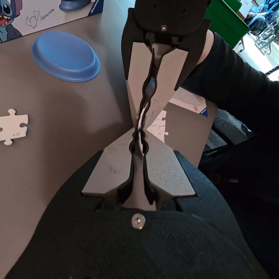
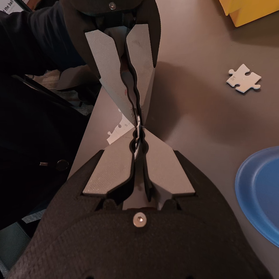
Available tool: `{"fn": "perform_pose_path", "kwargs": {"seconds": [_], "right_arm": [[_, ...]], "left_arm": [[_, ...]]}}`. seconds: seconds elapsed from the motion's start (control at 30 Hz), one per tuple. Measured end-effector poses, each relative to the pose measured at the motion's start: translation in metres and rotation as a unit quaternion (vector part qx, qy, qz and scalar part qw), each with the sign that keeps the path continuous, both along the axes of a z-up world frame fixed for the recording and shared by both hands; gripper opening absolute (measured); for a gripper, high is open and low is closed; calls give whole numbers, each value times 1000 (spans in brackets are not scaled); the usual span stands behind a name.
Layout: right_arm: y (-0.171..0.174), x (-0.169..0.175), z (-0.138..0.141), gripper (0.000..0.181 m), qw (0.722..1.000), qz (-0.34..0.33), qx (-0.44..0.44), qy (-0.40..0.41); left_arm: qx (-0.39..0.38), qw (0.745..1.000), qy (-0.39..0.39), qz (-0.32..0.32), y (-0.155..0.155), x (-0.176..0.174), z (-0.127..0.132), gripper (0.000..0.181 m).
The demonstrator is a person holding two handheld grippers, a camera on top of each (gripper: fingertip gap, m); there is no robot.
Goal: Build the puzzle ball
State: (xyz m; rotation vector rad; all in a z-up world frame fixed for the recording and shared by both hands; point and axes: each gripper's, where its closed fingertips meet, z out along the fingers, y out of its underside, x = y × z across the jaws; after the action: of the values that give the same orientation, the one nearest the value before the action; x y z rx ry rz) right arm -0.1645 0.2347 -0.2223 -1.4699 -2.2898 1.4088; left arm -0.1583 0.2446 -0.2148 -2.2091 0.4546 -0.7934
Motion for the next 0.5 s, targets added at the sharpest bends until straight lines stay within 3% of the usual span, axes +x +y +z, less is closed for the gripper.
{"fn": "perform_pose_path", "kwargs": {"seconds": [0.5], "right_arm": [[-3, 1, 3, 0, 1000, 6, -14, 6]], "left_arm": [[14, 998, 54, -31, -3, 1, 3, 0]]}}
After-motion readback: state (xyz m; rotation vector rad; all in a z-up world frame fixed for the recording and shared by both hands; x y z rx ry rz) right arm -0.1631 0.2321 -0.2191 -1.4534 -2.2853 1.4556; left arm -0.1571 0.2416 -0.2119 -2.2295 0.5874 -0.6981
